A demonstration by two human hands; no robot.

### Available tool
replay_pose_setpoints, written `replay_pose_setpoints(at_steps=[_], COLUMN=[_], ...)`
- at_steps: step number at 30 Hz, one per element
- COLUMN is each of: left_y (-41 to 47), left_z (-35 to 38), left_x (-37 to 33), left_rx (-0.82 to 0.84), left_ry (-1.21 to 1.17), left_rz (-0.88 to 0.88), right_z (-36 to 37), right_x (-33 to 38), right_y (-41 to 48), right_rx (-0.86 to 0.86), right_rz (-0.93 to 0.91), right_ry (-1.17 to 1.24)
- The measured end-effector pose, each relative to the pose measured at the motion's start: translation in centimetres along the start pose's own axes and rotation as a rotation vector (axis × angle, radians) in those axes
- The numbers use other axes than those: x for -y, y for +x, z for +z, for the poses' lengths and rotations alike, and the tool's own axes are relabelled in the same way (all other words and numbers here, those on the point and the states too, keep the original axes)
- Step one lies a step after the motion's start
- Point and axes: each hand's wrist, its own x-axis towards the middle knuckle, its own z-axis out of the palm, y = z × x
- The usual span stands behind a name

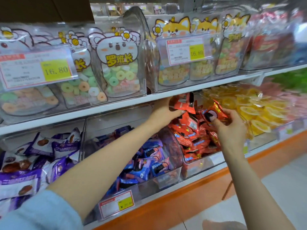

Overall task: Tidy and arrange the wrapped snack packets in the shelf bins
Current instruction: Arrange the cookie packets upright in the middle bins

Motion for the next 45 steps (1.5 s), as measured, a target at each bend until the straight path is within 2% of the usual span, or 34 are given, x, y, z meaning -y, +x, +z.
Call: replay_pose_setpoints(at_steps=[3, 5, 6, 8, 11, 14, 16, 18, 22, 24, 26, 28, 30, 32, 36, 39, 42, 45], left_y=[1.2, 1.6, 1.8, 2.2, 2.6, 2.8, 2.5, 1.9, 0.2, -0.7, -1.7, -3.0, -4.5, -6.0, -8.3, -9.4, -10.5, -11.3], left_z=[2.5, 3.5, 3.8, 4.0, 3.3, 2.6, 2.4, 1.8, -1.0, -2.2, -3.0, -3.7, -4.2, -4.5, -5.4, -6.9, -8.4, -9.6], left_x=[0.0, 0.6, 1.0, 1.5, 1.7, 2.1, 2.4, 2.4, 0.9, 0.8, 1.0, 1.3, 1.2, 1.0, 1.2, 1.9, 2.8, 3.8], left_rx=[0.027, 0.198, 0.312, 0.431, 0.428, 0.483, 0.416, 0.406, 0.588, 0.582, 0.473, 0.388, 0.391, 0.447, 0.463, 0.432, 0.418, 0.414], left_ry=[0.126, 0.304, 0.391, 0.530, 0.663, 0.757, 0.744, 0.610, 0.301, 0.320, 0.412, 0.426, 0.430, 0.477, 0.522, 0.576, 0.643, 0.687], left_rz=[0.072, 0.080, 0.026, -0.061, -0.090, -0.120, -0.113, -0.079, -0.028, -0.003, -0.001, -0.032, -0.044, -0.035, -0.051, -0.079, -0.115, -0.160], right_z=[0.1, 0.6, 0.9, 1.2, 1.2, 1.4, 1.6, 1.9, 2.2, 2.2, 2.1, 2.2, 2.4, 2.8, 4.4, 5.7, 6.7, 7.0], right_x=[-1.0, -1.9, -2.3, -2.8, -2.5, -2.2, -1.9, -1.9, -2.3, -2.2, -1.8, -1.6, -1.8, -2.1, -2.4, -2.6, -2.4, -2.3], right_y=[0.5, 0.4, 0.3, 0.4, 0.3, 0.0, -0.4, -0.5, -0.6, -0.6, -0.6, -0.5, -0.5, -0.6, -0.5, -0.1, 0.4, 0.7], right_rx=[0.238, 0.469, 0.533, 0.513, 0.364, 0.346, 0.356, 0.406, 0.499, 0.476, 0.471, 0.590, 0.755, 0.845, 0.803, 0.648, 0.477, 0.421], right_rz=[-0.017, -0.028, -0.044, -0.048, -0.028, -0.083, -0.157, -0.209, -0.176, -0.161, -0.189, -0.266, -0.346, -0.390, -0.460, -0.515, -0.439, -0.354], right_ry=[-0.139, -0.314, -0.385, -0.425, -0.374, -0.340, -0.282, -0.255, -0.318, -0.292, -0.197, -0.155, -0.318, -0.547, -0.717, -0.792, -0.753, -0.709])
